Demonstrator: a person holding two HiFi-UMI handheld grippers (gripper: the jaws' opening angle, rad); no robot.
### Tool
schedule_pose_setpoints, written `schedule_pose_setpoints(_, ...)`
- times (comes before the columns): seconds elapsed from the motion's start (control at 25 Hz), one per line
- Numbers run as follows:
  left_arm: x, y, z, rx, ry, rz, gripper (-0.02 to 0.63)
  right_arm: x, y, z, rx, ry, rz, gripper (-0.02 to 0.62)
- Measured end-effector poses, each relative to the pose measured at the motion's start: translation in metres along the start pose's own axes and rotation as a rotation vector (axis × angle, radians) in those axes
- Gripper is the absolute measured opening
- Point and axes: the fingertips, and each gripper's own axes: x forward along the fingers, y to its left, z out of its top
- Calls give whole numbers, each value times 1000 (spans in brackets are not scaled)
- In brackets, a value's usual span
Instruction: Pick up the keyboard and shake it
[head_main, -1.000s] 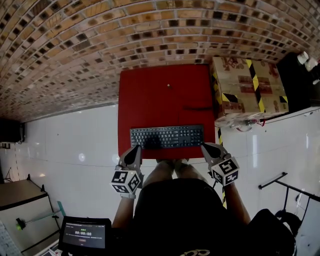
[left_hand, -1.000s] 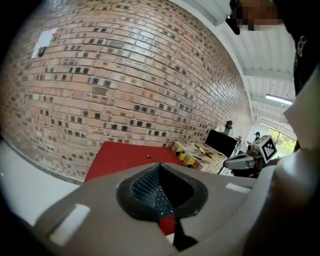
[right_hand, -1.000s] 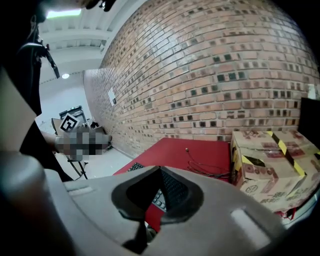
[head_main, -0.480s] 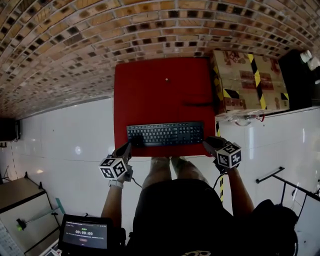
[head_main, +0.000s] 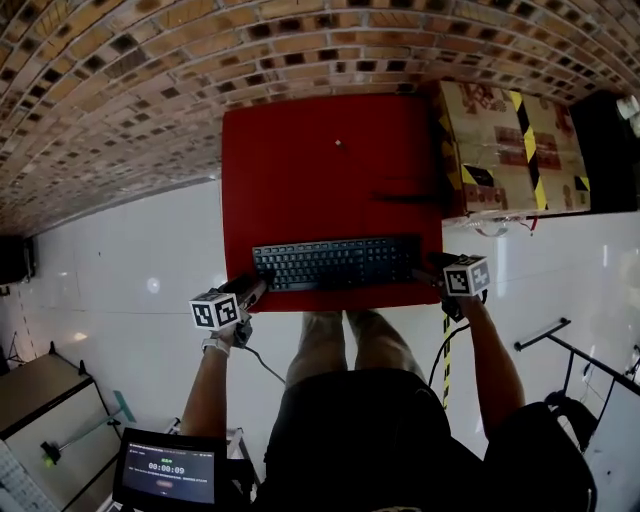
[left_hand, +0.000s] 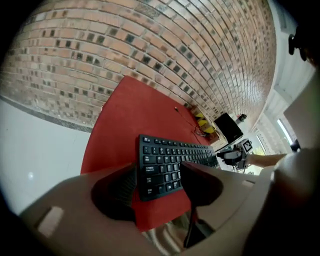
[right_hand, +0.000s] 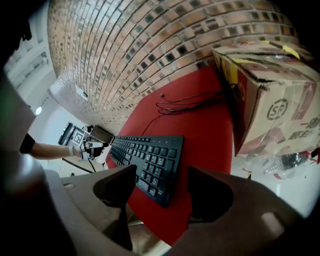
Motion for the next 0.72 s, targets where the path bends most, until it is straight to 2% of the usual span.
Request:
schedule_pose_setpoints(0.12, 12, 14, -3, 15, 53, -6, 306, 9, -7, 2, 35, 11, 38, 305)
schedule_pose_setpoints(0.24, 26, 15, -9, -8, 107, -79, 307, 17, -4, 3, 53, 33, 105, 305)
schedule_pose_setpoints(0.36, 37, 14, -11, 15, 165, -117, 307, 17, -4, 5, 63, 43, 160, 305)
schedule_pose_setpoints(0.64, 39, 17, -11, 12, 208, -158, 248, 19, 9, 5, 95, 65, 285, 304)
schedule_pose_setpoints(0.72, 40, 17, -12, 19, 220, -157, 237, 22, 10, 4, 88, 76, 290, 304)
